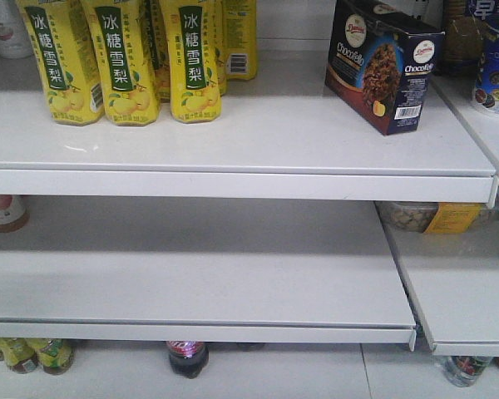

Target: Left arm holds basket, right arm returns cookies

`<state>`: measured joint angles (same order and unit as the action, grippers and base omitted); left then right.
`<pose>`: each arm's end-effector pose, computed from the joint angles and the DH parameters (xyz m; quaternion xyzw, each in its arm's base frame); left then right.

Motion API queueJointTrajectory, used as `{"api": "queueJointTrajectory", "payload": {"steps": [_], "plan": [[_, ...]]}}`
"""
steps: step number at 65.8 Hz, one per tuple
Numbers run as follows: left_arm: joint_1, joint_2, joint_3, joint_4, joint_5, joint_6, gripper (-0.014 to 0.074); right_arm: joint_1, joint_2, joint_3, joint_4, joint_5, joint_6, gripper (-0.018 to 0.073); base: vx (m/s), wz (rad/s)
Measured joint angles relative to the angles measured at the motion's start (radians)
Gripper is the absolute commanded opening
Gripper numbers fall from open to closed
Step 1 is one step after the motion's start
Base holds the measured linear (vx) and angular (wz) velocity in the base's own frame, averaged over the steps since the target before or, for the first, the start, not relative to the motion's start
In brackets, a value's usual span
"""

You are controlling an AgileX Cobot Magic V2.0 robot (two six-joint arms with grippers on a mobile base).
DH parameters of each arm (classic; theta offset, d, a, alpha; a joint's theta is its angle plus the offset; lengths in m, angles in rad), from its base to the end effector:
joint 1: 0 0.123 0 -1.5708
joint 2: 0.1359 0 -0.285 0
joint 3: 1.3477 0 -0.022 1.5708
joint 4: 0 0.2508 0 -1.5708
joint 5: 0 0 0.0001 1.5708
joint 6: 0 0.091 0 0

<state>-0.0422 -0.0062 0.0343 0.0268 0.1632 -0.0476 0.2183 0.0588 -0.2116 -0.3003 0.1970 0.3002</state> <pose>0.0569 -0.0020 0.1871 0.0064 0.7429 -0.0196 0.6691 0.0495 0.0055 0.2637 -0.0523 0.6867 0.0611 0.7225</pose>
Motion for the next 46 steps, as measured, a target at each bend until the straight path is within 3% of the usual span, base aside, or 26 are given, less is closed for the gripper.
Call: {"api": "queueJointTrajectory", "payload": {"steps": [46], "plan": [[0.000,0.000,0.000,0.000,0.000,0.000,-0.0006,0.000,0.000,0.000,0.000,0.000,0.000,-0.0008,0.00,0.00]]}}
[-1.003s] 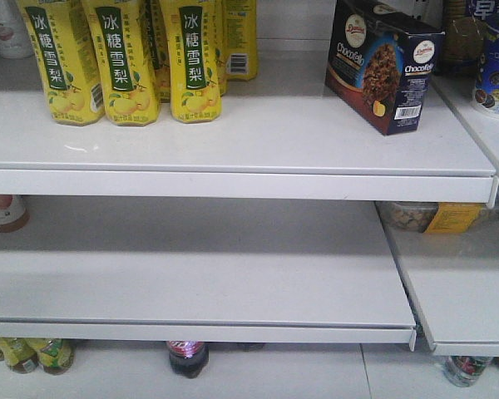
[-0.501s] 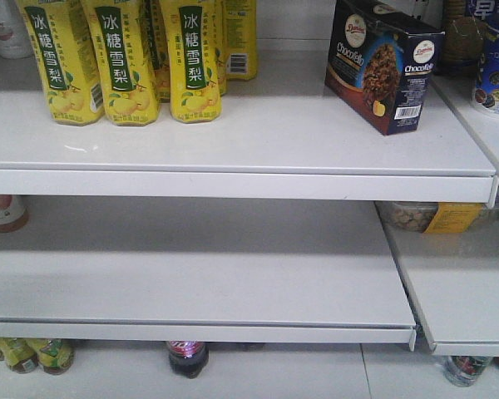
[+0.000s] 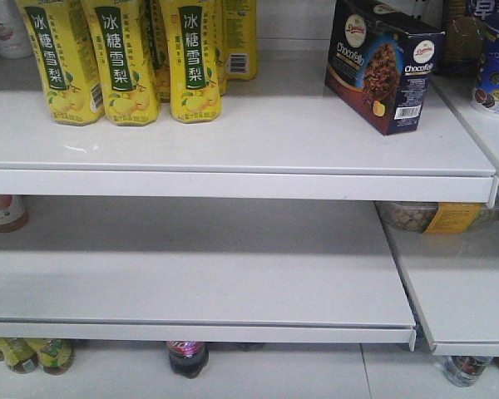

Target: Left arm holds basket, right arm returns cookies

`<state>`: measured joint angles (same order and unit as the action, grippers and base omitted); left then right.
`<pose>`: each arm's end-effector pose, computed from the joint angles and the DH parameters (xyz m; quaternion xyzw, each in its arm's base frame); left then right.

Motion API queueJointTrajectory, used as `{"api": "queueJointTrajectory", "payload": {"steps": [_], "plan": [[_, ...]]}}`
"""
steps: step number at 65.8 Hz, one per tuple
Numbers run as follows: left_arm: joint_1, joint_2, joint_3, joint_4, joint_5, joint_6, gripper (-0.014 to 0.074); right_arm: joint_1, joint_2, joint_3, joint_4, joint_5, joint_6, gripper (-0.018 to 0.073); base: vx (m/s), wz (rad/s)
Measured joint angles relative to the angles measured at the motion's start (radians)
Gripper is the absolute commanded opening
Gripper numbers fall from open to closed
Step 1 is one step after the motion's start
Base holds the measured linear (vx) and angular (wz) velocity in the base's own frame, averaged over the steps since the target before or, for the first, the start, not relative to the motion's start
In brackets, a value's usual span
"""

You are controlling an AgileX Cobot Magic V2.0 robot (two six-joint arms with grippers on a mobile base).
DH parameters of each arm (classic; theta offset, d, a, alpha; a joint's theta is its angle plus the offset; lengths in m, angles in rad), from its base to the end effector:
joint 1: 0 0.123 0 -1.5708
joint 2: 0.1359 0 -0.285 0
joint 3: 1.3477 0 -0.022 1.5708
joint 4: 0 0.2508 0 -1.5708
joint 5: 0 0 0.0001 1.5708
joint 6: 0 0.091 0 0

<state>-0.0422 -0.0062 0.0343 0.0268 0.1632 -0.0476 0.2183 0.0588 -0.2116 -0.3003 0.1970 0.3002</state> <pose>0.0569 -0.0020 0.1871 0.0064 0.7429 -0.0196 0.6691 0.0495 0.0055 0.2637 -0.0523 0.6867 0.0611 0.7225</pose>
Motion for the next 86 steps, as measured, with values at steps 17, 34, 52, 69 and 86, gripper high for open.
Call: {"api": "queueJointTrajectory", "payload": {"steps": [17,34,52,69,86], "plan": [[0.000,0.000,0.000,0.000,0.000,0.000,-0.0006,-0.051,0.006,0.000,0.000,-0.003,0.000,-0.0008,0.00,0.00],[0.000,0.000,0.000,0.000,0.000,0.000,-0.0006,-0.288,0.023,0.089,0.056,-0.057,-0.027,-0.0008,0.00,0.00],[0.000,0.000,0.000,0.000,0.000,-0.001,-0.0006,-0.332,-0.030,0.240,0.172,-0.173,-0.155,-0.0008,0.00,0.00],[0.000,0.000,0.000,0.000,0.000,-0.001,-0.0006,-0.331,-0.053,0.240,0.176,-0.181,-0.216,-0.0008,0.00,0.00],[0.000,0.000,0.000,0.000,0.000,-0.001,-0.0006,-0.242,-0.070,0.240,0.233,-0.132,-0.256,-0.0008,0.00,0.00]]}}
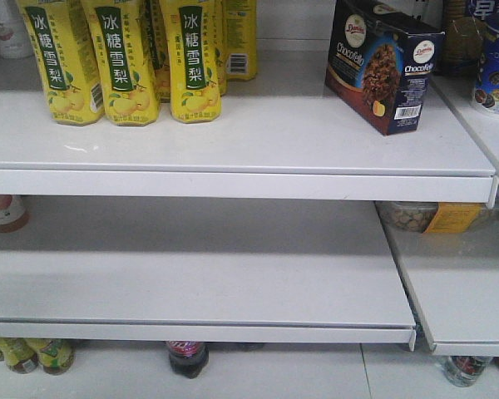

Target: Left arm holds basket, right arm returns cookies

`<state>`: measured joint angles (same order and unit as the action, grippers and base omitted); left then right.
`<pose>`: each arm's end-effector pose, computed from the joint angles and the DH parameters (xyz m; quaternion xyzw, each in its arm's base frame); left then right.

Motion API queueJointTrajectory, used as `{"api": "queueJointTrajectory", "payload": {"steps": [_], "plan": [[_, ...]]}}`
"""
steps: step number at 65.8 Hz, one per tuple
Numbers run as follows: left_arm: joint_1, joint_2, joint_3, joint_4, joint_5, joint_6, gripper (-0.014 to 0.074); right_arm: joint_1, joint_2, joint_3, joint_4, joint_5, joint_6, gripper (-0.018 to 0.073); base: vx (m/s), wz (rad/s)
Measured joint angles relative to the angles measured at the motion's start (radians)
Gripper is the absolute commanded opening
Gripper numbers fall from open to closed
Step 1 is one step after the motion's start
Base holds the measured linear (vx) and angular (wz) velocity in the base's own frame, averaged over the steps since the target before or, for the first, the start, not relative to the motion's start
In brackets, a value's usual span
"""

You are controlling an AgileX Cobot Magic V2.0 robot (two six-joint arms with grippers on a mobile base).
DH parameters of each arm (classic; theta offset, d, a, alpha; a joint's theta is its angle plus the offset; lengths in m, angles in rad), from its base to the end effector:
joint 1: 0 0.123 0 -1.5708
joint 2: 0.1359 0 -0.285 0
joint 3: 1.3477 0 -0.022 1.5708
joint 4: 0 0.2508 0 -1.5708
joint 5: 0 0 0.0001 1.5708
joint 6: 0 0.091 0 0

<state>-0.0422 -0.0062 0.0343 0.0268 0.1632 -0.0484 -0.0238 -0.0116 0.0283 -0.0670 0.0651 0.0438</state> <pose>0.0569 -0.0020 0.1871 0.0061 0.7429 -0.0199 0.6691 0.0568 -0.0018 0.1984 0.0018 0.7051 -0.0181 0.7088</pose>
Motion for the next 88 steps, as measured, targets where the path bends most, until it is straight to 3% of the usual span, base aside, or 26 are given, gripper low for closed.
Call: {"api": "queueJointTrajectory", "payload": {"steps": [15,88], "plan": [[0.000,0.000,0.000,0.000,0.000,0.000,-0.0006,0.008,0.000,0.001,0.124,0.020,-0.104,-0.0008,0.00,0.00],[0.000,0.000,0.000,0.000,0.000,0.000,-0.0006,0.008,0.000,0.001,0.123,0.021,-0.107,-0.0008,0.00,0.00]]}}
